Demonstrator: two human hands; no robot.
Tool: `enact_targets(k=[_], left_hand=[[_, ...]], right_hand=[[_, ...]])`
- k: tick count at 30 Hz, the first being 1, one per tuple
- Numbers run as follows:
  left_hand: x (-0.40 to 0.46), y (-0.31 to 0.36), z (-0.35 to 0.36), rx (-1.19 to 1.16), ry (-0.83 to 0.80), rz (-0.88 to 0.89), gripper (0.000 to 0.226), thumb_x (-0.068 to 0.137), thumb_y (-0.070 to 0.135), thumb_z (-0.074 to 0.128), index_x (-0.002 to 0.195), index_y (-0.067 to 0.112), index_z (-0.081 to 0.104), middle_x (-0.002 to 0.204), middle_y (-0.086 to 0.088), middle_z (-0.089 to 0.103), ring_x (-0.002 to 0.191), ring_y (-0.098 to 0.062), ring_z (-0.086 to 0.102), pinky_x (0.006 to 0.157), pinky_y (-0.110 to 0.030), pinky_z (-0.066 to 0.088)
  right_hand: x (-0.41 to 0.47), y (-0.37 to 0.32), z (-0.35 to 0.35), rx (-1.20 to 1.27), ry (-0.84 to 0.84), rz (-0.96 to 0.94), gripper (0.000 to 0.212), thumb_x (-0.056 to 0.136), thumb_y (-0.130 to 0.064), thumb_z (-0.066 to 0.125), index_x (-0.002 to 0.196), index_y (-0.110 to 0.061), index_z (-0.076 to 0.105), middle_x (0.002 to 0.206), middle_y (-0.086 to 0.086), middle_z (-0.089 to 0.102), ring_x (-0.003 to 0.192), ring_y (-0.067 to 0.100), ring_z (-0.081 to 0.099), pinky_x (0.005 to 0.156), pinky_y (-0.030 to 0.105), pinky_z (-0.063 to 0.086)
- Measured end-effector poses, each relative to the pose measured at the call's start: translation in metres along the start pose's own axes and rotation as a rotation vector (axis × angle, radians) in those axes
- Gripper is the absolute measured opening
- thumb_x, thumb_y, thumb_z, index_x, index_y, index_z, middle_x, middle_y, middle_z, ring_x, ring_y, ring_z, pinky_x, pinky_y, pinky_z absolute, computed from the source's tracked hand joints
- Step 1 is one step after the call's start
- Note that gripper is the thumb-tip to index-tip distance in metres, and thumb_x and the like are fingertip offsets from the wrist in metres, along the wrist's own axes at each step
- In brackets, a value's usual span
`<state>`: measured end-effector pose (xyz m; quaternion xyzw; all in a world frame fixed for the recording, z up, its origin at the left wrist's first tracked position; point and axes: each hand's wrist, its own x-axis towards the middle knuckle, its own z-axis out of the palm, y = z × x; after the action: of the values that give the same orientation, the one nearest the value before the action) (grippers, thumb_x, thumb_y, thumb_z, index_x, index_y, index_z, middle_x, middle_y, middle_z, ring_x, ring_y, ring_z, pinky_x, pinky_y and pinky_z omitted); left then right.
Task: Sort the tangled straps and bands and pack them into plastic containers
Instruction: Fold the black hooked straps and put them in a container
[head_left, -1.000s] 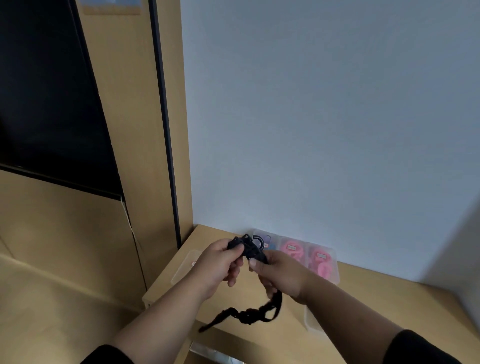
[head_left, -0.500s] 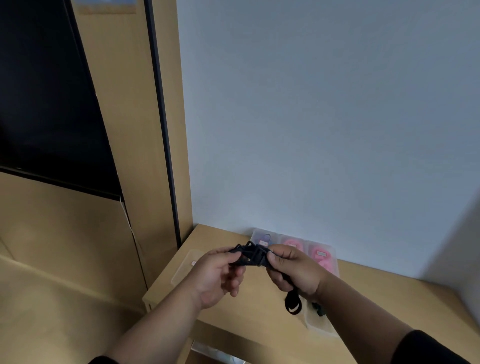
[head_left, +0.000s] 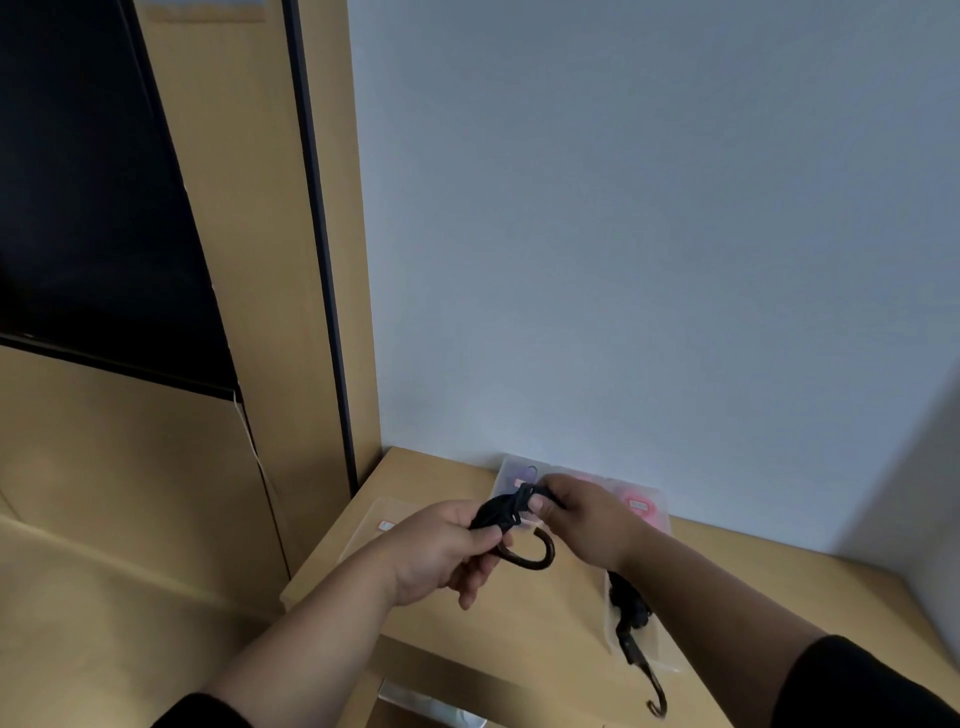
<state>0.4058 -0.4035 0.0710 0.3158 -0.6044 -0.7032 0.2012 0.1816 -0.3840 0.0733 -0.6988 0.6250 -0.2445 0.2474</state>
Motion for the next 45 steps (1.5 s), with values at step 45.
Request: enact_targets(k=[45], left_hand=[[0.001,-0.023,0.012,-0.083,-0.11,0.126,0.034,0.096,0.016,0.051,0.124,-0.004,0.05,0.079,-0.004,0.057,0.074,-0.019,0.061,0.049,-0.025,0.047]], right_hand=[[0.005,-0.024,-0.019,0.479,-0.201,-0.072,0.018,0.086,-0.02,0.072,0.07,-0.026,0.067,0.066,-0.003,0.059,0.058,0.013,0.048,0.054,0.021,0.038]])
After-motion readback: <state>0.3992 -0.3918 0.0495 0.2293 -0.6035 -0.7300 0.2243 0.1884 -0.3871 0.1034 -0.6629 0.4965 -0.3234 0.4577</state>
